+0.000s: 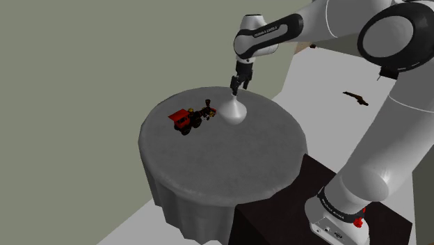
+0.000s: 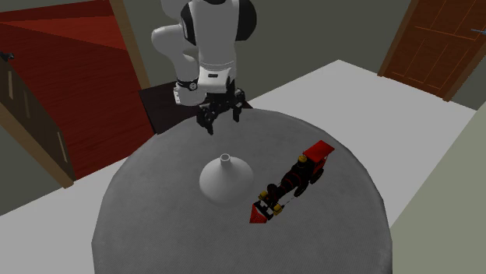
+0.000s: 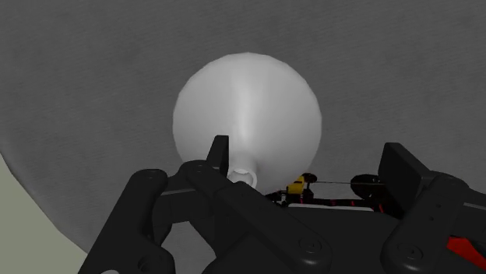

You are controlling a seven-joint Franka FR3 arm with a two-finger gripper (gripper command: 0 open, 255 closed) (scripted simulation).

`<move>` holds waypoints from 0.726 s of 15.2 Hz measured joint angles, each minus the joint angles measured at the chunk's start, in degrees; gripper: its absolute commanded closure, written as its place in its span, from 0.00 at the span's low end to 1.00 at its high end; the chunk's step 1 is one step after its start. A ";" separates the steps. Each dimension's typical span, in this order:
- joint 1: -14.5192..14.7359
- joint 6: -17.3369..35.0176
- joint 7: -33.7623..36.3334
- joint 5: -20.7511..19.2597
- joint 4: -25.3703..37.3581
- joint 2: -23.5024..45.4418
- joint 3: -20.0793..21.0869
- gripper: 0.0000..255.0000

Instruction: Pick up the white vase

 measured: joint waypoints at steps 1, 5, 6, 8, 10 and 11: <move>-0.24 0.16 -0.47 0.13 1.65 1.85 -0.14 0.00; -1.29 -0.28 -2.16 0.80 11.41 11.31 -0.49 0.00; -1.50 -0.05 -2.47 0.90 12.33 12.50 -0.54 0.00; -1.68 1.05 -2.75 1.00 12.19 13.47 -0.57 0.00; -1.66 2.51 -2.75 1.06 11.53 14.27 -0.52 0.00; -1.70 3.07 -2.82 1.10 11.26 14.56 -0.52 0.00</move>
